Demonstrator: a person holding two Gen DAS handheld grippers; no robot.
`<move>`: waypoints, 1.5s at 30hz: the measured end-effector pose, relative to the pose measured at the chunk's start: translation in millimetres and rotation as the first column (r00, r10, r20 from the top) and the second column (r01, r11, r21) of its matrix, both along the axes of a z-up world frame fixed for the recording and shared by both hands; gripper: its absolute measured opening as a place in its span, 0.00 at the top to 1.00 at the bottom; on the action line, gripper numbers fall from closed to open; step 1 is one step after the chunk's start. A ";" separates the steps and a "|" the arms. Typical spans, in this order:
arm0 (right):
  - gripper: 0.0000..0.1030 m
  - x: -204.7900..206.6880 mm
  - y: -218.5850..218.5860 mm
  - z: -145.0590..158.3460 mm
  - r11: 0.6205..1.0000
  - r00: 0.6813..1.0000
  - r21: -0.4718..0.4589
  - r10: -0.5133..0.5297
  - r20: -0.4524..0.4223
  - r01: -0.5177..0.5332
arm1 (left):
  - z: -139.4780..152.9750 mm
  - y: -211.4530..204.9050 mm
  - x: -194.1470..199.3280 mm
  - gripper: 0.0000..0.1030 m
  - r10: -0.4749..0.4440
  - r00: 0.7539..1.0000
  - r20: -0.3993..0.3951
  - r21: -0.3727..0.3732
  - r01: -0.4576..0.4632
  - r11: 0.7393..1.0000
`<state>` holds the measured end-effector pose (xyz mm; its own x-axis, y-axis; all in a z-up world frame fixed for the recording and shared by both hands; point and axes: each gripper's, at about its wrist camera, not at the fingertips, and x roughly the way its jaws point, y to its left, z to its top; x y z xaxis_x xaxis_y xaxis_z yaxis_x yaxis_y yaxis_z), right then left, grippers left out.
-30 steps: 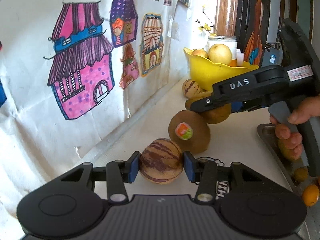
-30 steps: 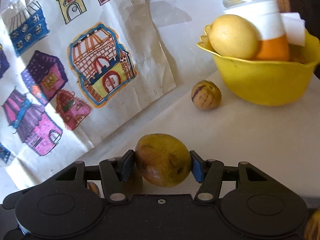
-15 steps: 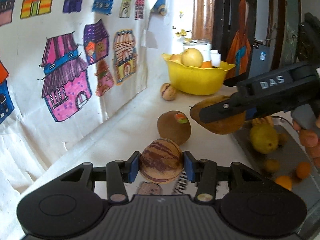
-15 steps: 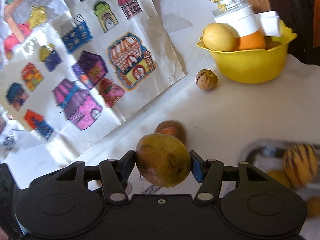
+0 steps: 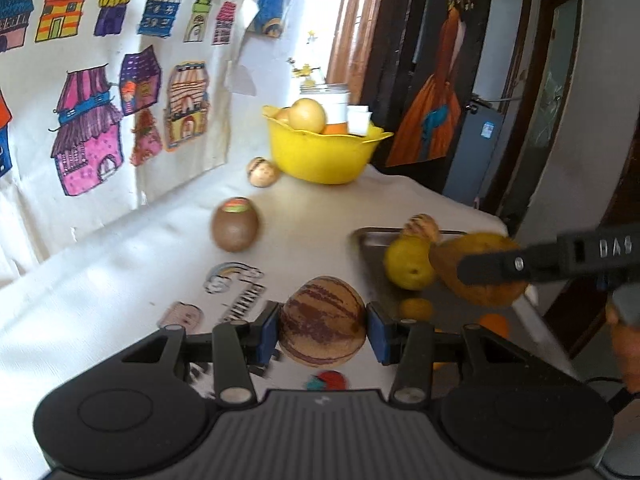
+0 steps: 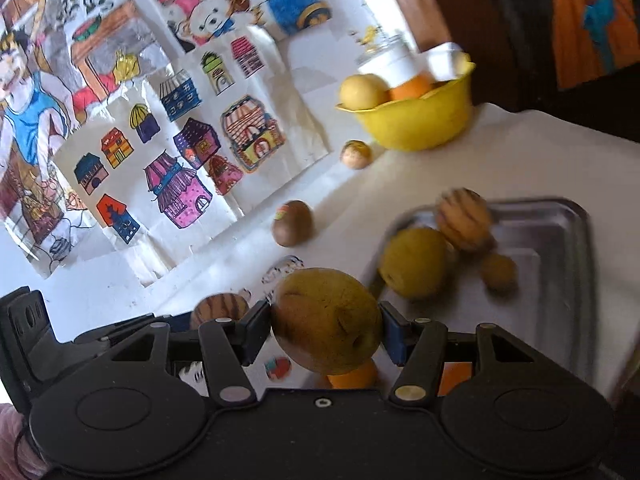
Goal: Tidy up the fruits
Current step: 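Carry the striped melon with the left tool while the right tool carries the pear to the tray, then open both tools to release the melon and pear onto the tray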
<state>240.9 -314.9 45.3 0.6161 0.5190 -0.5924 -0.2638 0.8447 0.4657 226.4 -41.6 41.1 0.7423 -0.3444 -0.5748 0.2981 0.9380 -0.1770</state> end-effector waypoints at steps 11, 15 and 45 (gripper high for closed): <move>0.42 -71.3 -43.0 -26.0 0.998 0.997 -0.014 -0.056 0.051 0.057 | -11.2 -43.7 -39.0 0.52 -0.049 0.999 -0.002 -0.024 0.048 0.999; 0.42 -88.8 -48.7 -35.9 0.996 0.993 -0.028 -0.080 0.085 0.083 | -21.1 -55.1 -45.8 0.52 -0.048 0.999 -0.012 -0.013 0.047 0.999; 0.42 -118.4 -32.9 -66.7 0.950 0.941 -0.261 -0.082 0.329 0.174 | -37.8 -88.0 -47.2 0.51 0.001 0.999 -0.037 0.056 0.001 0.998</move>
<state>122.5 -347.8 -21.5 0.8425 0.2633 -0.4699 -0.2370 0.9646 0.1155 179.1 -129.6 3.3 0.7198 -0.3108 -0.6207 0.2922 0.9468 -0.1351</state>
